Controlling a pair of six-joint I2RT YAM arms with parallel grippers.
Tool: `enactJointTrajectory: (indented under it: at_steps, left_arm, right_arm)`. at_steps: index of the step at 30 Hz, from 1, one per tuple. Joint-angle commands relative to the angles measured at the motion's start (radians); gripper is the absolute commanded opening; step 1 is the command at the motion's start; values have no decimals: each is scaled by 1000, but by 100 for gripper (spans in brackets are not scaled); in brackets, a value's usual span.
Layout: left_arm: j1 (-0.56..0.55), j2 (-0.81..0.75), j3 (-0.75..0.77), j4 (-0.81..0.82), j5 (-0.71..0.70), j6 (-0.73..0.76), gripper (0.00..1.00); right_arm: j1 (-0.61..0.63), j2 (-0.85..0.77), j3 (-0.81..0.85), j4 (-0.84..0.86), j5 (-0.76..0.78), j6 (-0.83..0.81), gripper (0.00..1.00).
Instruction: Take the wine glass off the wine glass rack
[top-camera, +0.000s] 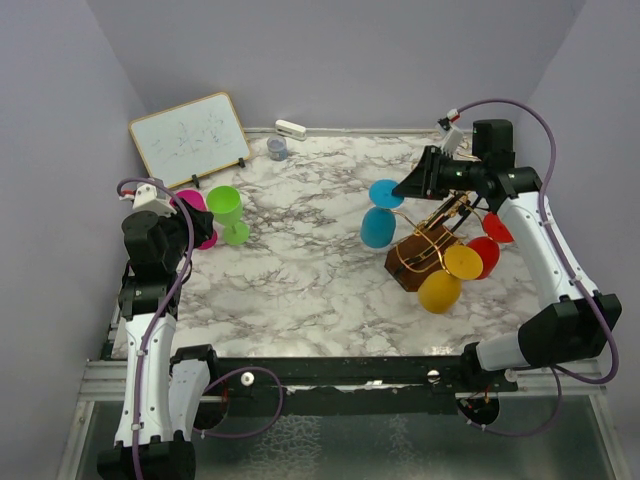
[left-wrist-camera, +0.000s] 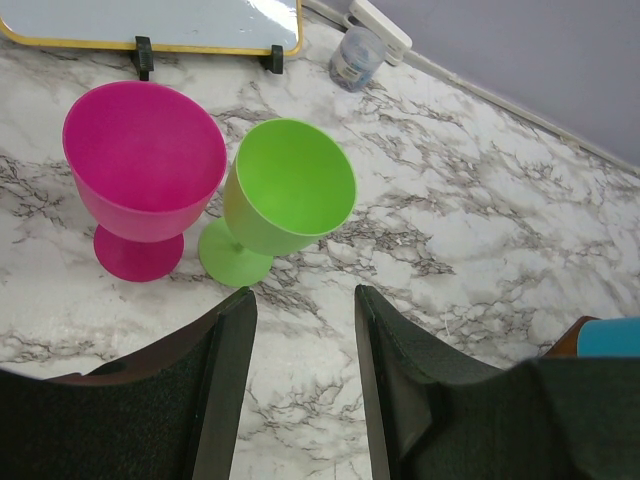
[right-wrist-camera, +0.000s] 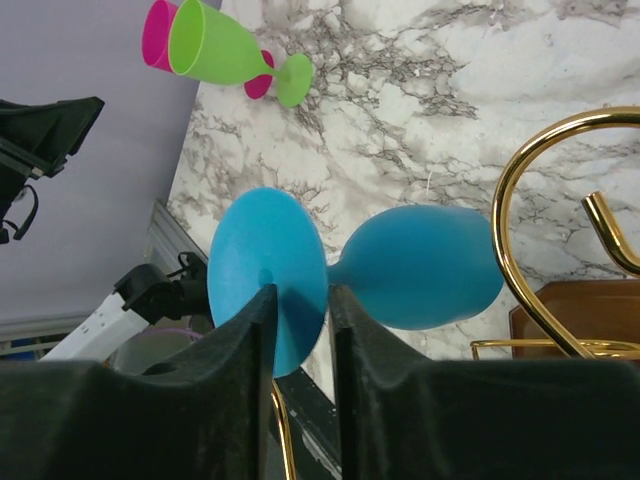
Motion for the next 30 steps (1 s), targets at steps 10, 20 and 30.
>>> enactJointTrajectory:
  at_steps: [10, 20, 30]
  left_arm:
    - [-3, -6, -2, 22, 12, -2, 47]
    - [-3, -4, -3, 22, 13, -3, 47]
    - [-2, -4, -3, 23, 19, -5, 48]
  right_arm:
    - [7, -37, -19, 97, -33, 54, 8]
    - [7, -70, -65, 251, -102, 196, 1]
    - [7, -70, -131, 409, -173, 318, 1]
